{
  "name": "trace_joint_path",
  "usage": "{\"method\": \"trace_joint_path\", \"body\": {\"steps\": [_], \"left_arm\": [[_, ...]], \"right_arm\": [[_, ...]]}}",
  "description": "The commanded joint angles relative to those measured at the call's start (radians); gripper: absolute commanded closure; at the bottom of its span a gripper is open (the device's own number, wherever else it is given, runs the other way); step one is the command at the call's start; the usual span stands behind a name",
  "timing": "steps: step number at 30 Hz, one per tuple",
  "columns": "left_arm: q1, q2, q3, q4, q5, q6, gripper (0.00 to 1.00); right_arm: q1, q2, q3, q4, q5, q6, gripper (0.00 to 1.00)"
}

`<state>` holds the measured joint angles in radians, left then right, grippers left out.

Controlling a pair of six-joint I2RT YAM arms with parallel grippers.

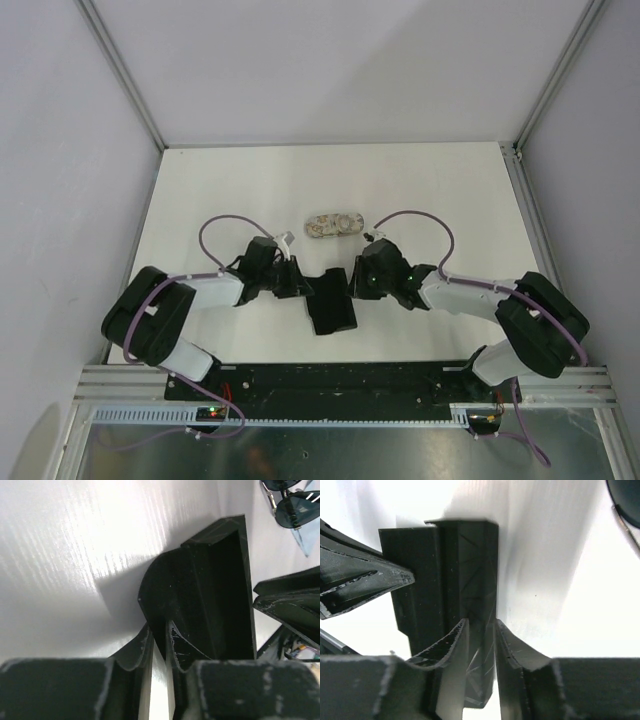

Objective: Organize the sunglasses

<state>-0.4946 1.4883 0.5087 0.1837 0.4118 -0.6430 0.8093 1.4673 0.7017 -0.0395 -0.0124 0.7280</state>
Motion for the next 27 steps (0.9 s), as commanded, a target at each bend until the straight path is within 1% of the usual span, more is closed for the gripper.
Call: {"method": "trace_joint_path", "body": {"steps": [1,4,7,11,15,18,20,21,23,24,26,27], "left_arm": [[0.004,0.04,0.022,-0.062,-0.075,0.071,0.88],[0.005,0.041,0.039,-0.067,-0.093,0.077,0.93],[0.007,0.048,0.077,-0.091,-0.112,0.084,0.95],[0.027,0.077,0.135,-0.131,-0.14,0.109,0.96],[0.073,0.095,0.176,-0.167,-0.176,0.135,0.97],[0.096,0.085,0.194,-0.176,-0.213,0.144,0.96],[0.11,0.085,0.206,-0.2,-0.225,0.147,0.94],[0.115,0.088,0.215,-0.206,-0.225,0.148,0.91],[0.125,0.091,0.231,-0.212,-0.22,0.149,0.79],[0.127,0.089,0.239,-0.214,-0.216,0.15,0.69],[0.129,0.071,0.249,-0.215,-0.205,0.149,0.54],[0.129,0.054,0.252,-0.216,-0.2,0.148,0.48]], "right_arm": [[0.0,0.023,0.045,-0.028,0.028,-0.03,0.65],[0.005,0.029,0.074,-0.036,0.025,-0.04,0.58],[-0.002,0.027,0.099,-0.062,0.026,-0.055,0.55],[-0.042,-0.009,0.11,-0.11,0.024,-0.078,0.54],[-0.112,-0.108,0.11,-0.216,0.043,-0.119,0.52],[-0.181,-0.209,0.11,-0.321,0.1,-0.151,0.49],[-0.25,-0.273,0.101,-0.41,0.149,-0.151,0.5],[-0.297,-0.304,0.09,-0.44,0.17,-0.147,0.51],[-0.393,-0.364,0.061,-0.495,0.186,-0.13,0.59],[-0.437,-0.395,0.044,-0.511,0.181,-0.123,0.64],[-0.528,-0.439,0.002,-0.525,0.165,-0.113,0.79],[-0.564,-0.452,-0.021,-0.527,0.158,-0.113,0.89]]}}
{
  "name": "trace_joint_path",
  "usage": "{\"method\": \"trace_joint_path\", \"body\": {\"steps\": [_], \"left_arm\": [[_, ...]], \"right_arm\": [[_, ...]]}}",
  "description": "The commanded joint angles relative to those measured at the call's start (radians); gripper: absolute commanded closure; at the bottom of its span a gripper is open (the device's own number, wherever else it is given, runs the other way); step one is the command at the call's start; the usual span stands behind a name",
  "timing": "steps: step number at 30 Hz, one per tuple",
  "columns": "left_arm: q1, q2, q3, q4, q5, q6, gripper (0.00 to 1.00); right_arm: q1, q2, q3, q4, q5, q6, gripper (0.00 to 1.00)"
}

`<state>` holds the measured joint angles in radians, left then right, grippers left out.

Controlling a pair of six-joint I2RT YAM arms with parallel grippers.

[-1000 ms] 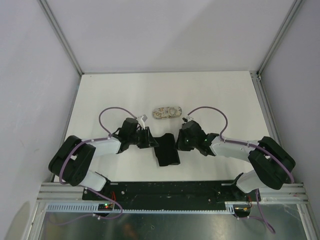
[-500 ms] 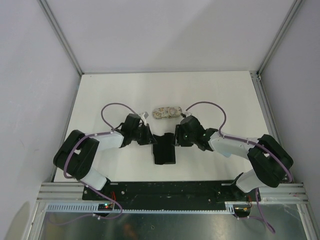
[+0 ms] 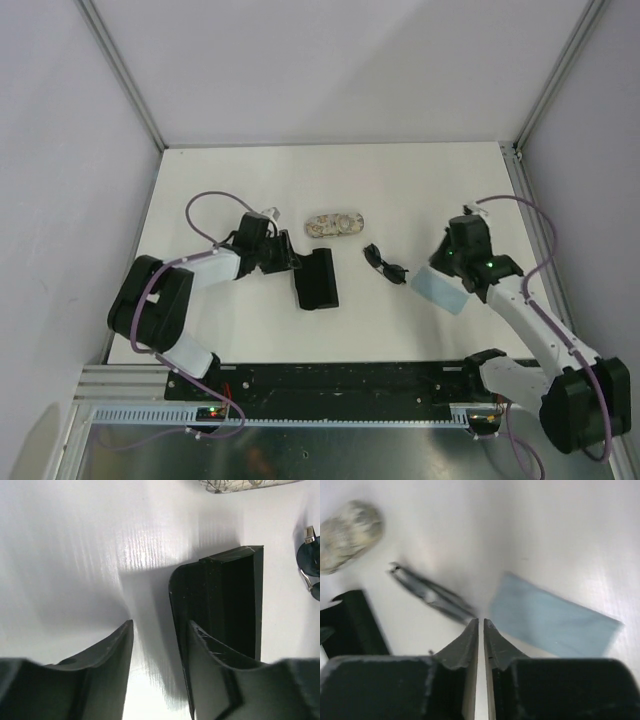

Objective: Organize the sunglasses

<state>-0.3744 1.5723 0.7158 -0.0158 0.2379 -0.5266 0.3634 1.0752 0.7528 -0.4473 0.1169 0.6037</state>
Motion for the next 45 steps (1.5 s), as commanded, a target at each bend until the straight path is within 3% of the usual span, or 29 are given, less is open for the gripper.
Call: {"method": "trace_joint_path", "body": {"steps": [1,4,9,17,23,26,31,36,39,45], "left_arm": [[0.009,-0.053,0.047,-0.019,-0.022,0.029,0.43],[0.009,-0.122,0.053,-0.029,-0.013,0.019,0.32],[0.009,-0.281,0.041,-0.058,0.009,-0.016,0.26],[0.007,-0.482,-0.002,-0.115,0.08,-0.03,0.24],[-0.024,-0.529,-0.042,-0.115,0.126,-0.047,0.25],[-0.063,-0.5,-0.046,-0.115,0.117,-0.053,0.25],[-0.145,-0.453,-0.035,-0.113,0.079,-0.06,0.25],[-0.208,-0.409,-0.021,-0.113,0.051,-0.059,0.26],[-0.246,-0.381,-0.011,-0.112,0.035,-0.06,0.26],[-0.36,-0.28,0.043,-0.11,0.008,-0.033,0.36]], "right_arm": [[-0.142,-0.066,-0.087,-0.115,0.02,0.01,0.95],[-0.171,-0.032,-0.109,-0.104,0.013,0.006,0.99],[-0.158,0.07,-0.113,-0.049,0.006,0.016,1.0],[-0.112,0.211,-0.113,0.025,0.039,0.055,1.0],[-0.051,0.307,-0.114,-0.018,0.148,0.124,1.0],[0.016,0.331,-0.117,-0.069,0.21,0.172,1.0],[0.191,0.301,-0.165,-0.122,0.188,0.297,1.0],[0.528,0.24,-0.196,-0.157,0.162,0.539,1.0],[0.69,0.258,-0.199,-0.068,0.103,0.603,1.0],[0.72,0.221,-0.19,-0.019,0.053,0.545,0.98]]}}
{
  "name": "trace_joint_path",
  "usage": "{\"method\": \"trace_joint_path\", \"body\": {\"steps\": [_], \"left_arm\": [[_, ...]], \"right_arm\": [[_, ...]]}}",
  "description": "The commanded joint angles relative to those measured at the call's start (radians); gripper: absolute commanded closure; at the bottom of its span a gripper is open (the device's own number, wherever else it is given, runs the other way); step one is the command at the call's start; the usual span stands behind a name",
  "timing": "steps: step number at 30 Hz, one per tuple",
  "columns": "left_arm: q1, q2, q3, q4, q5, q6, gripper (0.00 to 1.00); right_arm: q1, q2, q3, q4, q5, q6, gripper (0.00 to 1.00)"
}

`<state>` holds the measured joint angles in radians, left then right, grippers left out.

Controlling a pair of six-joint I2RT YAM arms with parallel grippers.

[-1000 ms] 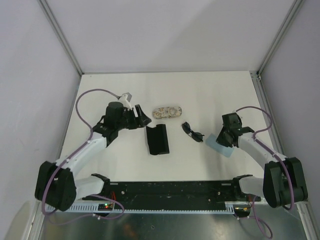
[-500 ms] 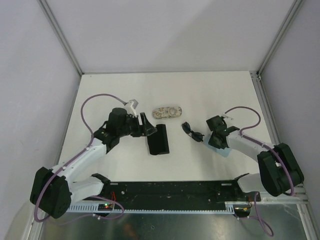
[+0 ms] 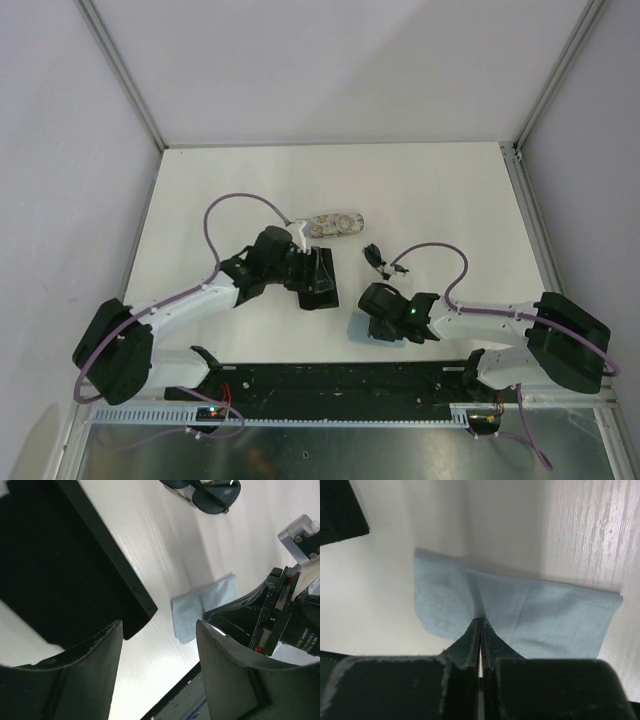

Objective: Organize the sunglasses

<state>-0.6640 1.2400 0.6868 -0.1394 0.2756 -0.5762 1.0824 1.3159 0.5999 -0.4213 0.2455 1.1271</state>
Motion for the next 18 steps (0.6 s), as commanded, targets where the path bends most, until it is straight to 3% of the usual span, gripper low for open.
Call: {"method": "trace_joint_path", "body": {"steps": [1,5,10,18], "left_arm": [[-0.09,0.069,0.091,0.014,-0.032,0.036,0.38],[-0.156,0.153,0.173,0.013,-0.03,0.122,0.46],[-0.213,0.267,0.266,0.011,0.005,0.241,0.52],[-0.257,0.381,0.329,0.011,-0.003,0.32,0.56]], "right_arm": [[-0.005,-0.065,-0.036,-0.058,-0.066,0.002,0.94],[-0.065,-0.247,-0.037,-0.168,-0.042,-0.078,0.77],[-0.206,-0.425,-0.043,-0.325,-0.015,-0.156,0.71],[-0.382,-0.389,-0.078,-0.273,-0.085,-0.302,0.66]]}}
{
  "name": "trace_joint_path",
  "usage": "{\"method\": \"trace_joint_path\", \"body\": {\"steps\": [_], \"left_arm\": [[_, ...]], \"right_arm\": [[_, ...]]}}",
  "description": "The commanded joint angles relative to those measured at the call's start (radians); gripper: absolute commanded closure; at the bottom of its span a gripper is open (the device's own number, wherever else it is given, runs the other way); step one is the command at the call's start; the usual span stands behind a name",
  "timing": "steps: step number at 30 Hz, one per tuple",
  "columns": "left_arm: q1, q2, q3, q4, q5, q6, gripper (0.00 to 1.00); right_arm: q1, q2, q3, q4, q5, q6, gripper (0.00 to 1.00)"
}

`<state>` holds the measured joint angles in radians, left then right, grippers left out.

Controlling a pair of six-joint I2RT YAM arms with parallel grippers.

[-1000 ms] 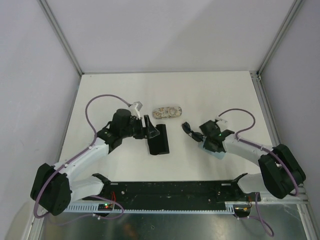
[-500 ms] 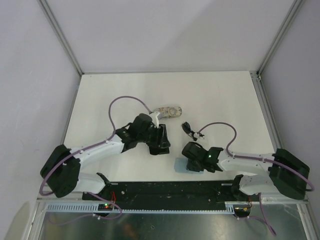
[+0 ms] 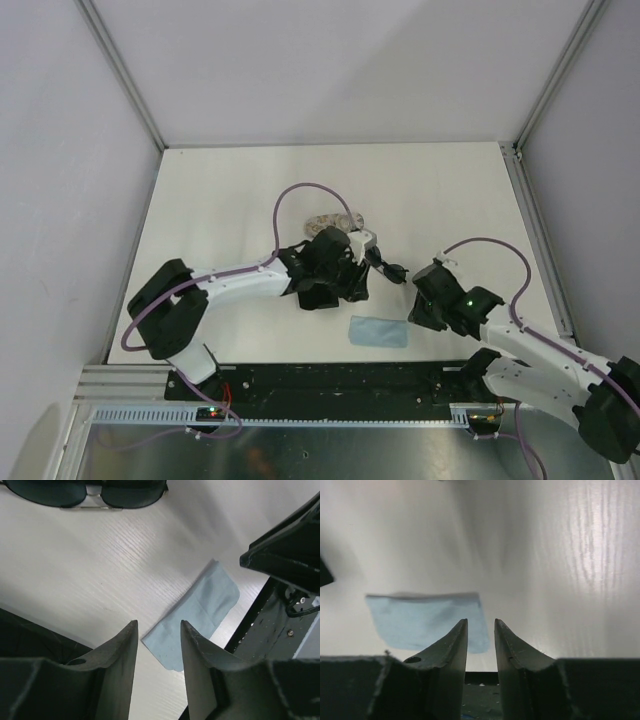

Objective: Organize the sunglasses

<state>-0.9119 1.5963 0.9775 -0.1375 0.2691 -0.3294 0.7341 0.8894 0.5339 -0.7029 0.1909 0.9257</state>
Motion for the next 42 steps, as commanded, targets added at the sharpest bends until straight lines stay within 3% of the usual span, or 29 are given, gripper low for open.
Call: {"method": "trace_joint_path", "body": {"steps": [1,15,24,26,28,30,42], "left_arm": [[-0.009,0.027,0.037,0.007,0.004,0.075,0.57],[-0.01,-0.001,-0.024,0.007,0.013,0.065,0.6],[-0.013,-0.002,-0.032,0.007,0.027,0.073,0.61],[-0.014,0.0,-0.034,0.007,0.029,0.077,0.61],[-0.015,0.001,-0.034,0.006,0.032,0.083,0.61],[-0.019,0.008,-0.034,0.006,0.041,0.089,0.61],[-0.064,0.128,-0.002,-0.011,0.04,0.127,0.62]], "right_arm": [[-0.037,0.049,-0.013,0.03,-0.039,-0.114,0.65],[-0.034,0.222,-0.018,0.196,-0.117,-0.227,0.69],[0.022,0.294,-0.02,0.172,-0.047,-0.196,0.75],[0.037,0.309,-0.02,0.172,-0.036,-0.191,0.79],[0.045,0.328,-0.02,0.167,-0.027,-0.18,0.93],[0.048,0.333,-0.02,0.155,-0.014,-0.159,0.98],[0.047,0.236,-0.021,0.084,0.014,-0.123,1.0]]}}
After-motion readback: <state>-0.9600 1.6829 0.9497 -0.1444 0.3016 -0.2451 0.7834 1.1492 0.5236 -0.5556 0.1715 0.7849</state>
